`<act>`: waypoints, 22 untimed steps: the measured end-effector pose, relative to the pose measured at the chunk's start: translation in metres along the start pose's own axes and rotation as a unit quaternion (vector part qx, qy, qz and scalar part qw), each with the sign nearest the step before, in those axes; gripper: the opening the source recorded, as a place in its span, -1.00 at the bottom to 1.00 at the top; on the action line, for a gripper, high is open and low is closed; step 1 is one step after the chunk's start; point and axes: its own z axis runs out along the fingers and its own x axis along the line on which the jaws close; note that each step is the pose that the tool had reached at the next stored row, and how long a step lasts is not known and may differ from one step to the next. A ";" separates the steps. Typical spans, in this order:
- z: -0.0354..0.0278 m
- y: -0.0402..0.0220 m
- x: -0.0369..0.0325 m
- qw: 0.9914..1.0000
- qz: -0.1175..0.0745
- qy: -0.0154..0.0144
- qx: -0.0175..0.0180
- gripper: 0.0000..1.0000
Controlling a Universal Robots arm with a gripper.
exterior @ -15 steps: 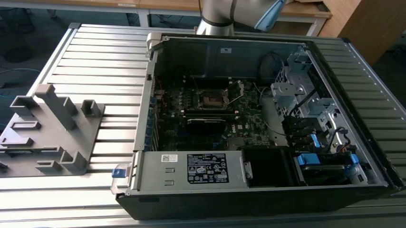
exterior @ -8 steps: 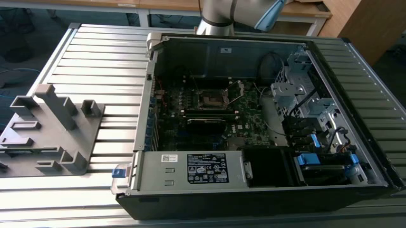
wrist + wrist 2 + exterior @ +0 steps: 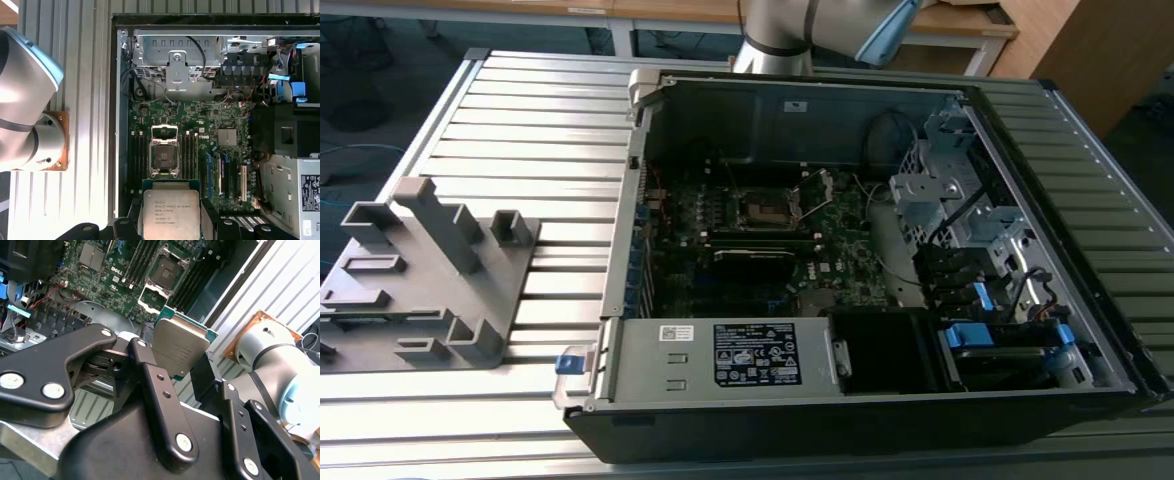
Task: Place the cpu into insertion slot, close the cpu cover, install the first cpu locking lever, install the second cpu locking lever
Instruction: 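Place the cpu into insertion slot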
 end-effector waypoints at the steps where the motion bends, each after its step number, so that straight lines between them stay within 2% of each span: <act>1: 0.0012 0.0000 -0.0002 1.000 0.000 0.000 0.000 0.08; 8: 0.0105 -0.0004 -0.0024 1.000 0.000 0.000 0.000 0.08; 15: 0.0116 -0.0004 -0.0024 1.000 -0.001 0.000 0.000 0.08; 22: 0.0220 -0.0008 -0.0027 1.000 -0.001 0.000 0.000 0.08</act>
